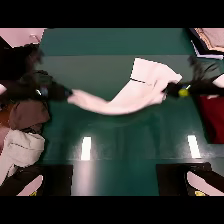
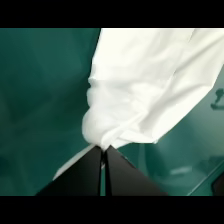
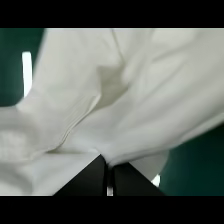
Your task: Fold the shirts.
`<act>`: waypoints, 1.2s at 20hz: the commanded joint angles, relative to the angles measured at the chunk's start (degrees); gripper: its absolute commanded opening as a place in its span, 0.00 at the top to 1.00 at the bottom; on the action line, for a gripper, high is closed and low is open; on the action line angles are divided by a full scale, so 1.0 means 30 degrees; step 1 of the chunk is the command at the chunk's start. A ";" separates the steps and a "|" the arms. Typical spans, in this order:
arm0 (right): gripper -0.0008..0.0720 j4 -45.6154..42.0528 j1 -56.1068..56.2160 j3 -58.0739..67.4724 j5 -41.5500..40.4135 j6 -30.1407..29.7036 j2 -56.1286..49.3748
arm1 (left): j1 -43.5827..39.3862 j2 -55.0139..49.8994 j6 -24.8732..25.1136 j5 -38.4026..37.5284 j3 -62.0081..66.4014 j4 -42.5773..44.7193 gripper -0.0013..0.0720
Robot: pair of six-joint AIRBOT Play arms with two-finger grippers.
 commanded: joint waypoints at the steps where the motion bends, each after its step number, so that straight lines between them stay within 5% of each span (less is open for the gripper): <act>1: 0.95 -0.1042 -0.0007 0.5530 -0.0882 -0.0015 0.2761 | 0.0022 0.0022 -0.0233 0.1035 0.7723 -0.0466 0.95; 6: 0.95 -0.5340 -0.0007 1.3617 -0.0685 0.0918 0.4568 | 0.0022 0.0022 -0.1188 0.2820 1.6772 0.1945 0.95; 10: 0.95 -0.5880 -0.0007 1.7216 0.0401 0.0933 0.5085 | 0.0022 0.0022 -0.2404 0.2783 1.9249 0.3045 0.95; 15: 0.95 -0.7053 -0.0007 2.0516 0.3694 0.1297 0.3672 | 0.0022 0.0918 -0.3104 0.3322 1.9387 0.2718 0.95; 19: 0.95 -0.7512 -0.0007 1.9161 0.4379 0.1625 0.2579 | 0.0022 0.1056 -0.3024 0.2623 1.9001 0.3359 0.95; 24: 0.95 -0.7453 0.0029 1.6808 0.7373 0.2106 -0.1406 | 0.0022 0.0736 -0.4291 0.1304 1.1905 0.7067 0.95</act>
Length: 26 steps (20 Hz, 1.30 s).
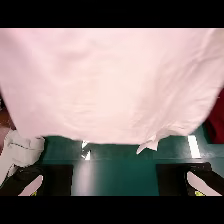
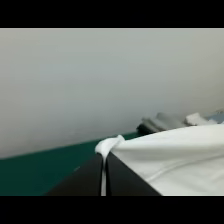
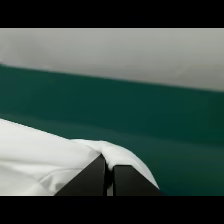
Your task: Fold the shirts.
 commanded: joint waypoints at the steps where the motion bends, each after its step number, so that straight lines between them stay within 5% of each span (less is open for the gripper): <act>1: 0.95 -0.0117 0.0146 -0.1304 0.2004 0.0240 -0.3147 | 0.0022 -0.0495 -0.1056 -0.0852 -0.5187 0.2630 0.95; 5: 0.95 -0.0102 0.0896 -0.2936 0.1734 0.0532 -0.7410 | 0.0022 -0.3351 -0.1129 0.0087 -1.1417 0.2776 0.95; 11: 0.95 -0.0044 0.2492 -0.3075 -0.5034 0.0721 -1.2138 | 0.0080 -0.9500 -0.1392 0.4816 -1.1686 0.3235 0.95; 12: 0.94 0.0087 0.2543 -0.2375 -0.4816 0.0721 -1.2699 | 0.0233 -0.9981 -0.1705 0.4459 -1.1169 0.3162 0.72; 13: 0.73 0.0080 0.2565 -0.1734 -0.4437 0.0714 -1.3034 | 0.0539 -1.0200 -0.1931 0.3818 -1.0622 0.3162 0.31; 14: 0.39 0.0066 0.2368 -0.1020 -0.3781 0.0707 -1.3223 | 0.0962 -1.0185 -0.1960 0.3118 -1.0156 0.3162 0.25; 17: 0.35 0.0095 0.1727 0.0393 -0.1202 0.0612 -1.2852 | 0.2943 -1.0069 -0.1596 -0.0503 -0.8167 0.2805 0.25; 22: 0.39 0.0102 0.0663 -0.1851 0.1384 -0.0539 -1.0236 | 0.5792 -0.9857 0.1443 -0.6768 -0.8677 -0.0350 0.25; 26: 0.39 0.0117 0.0648 -0.5544 0.0882 -0.0699 -0.7912 | 0.5916 -0.9865 0.3133 -0.6885 -1.2888 -0.2178 0.25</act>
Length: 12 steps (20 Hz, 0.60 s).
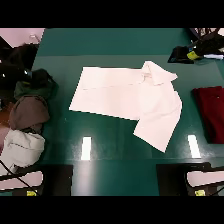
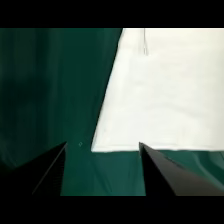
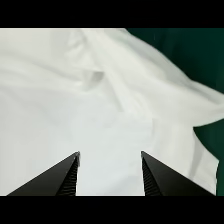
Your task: Fold the shirts.
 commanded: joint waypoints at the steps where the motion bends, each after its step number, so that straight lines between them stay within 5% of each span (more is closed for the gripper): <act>1: 0.39 0.0000 -0.0102 -0.2951 0.0138 -0.0284 0.1960 | 0.0423 -0.0073 0.1778 -0.0262 -0.3504 -0.1676 0.25; 12: 0.40 0.0976 -0.0117 -0.9551 -0.1326 -0.0277 0.7169 | -0.0299 -0.3075 0.3344 0.3242 -0.5340 -0.3956 0.25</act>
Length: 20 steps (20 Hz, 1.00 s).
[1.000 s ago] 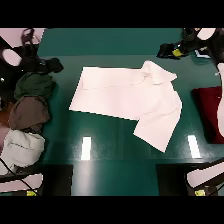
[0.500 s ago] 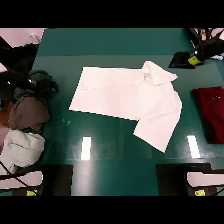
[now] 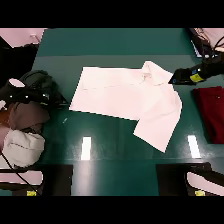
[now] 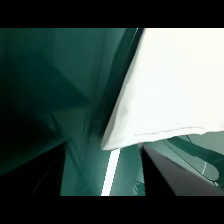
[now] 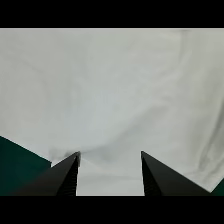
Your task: Fold the shirts.
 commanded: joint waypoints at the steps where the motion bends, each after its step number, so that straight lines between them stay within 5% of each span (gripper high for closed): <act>1: 0.39 0.0109 0.0000 -0.1450 -0.0619 0.0007 0.1406 | -0.0736 -0.0663 0.0561 0.0911 -0.0153 -0.0634 0.25; 4: 0.40 0.0095 -0.0029 -0.1479 -0.0736 0.0007 0.1734 | -0.1683 -0.1129 0.0561 0.0831 -0.0153 -0.0707 0.25; 9: 0.39 0.0051 -0.1144 -0.1501 -0.0007 0.0007 0.1719 | -0.2302 -0.1166 0.0554 0.0619 0.0750 -0.0765 0.95; 13: 0.40 0.0036 -0.4903 -0.3636 0.1064 -0.0007 0.1734 | -0.2310 -0.0583 0.0568 -0.1231 0.3235 -0.0211 0.95; 17: 0.39 0.0117 -0.8692 -0.7512 -0.0984 -0.0036 0.1719 | -0.2310 0.0758 0.0546 -0.1253 0.4714 0.0495 0.95; 20: 0.39 0.0561 -0.9500 -0.9668 -0.0903 -0.1479 0.1260 | -0.2310 0.1297 0.0525 -0.1268 0.4838 0.0466 0.95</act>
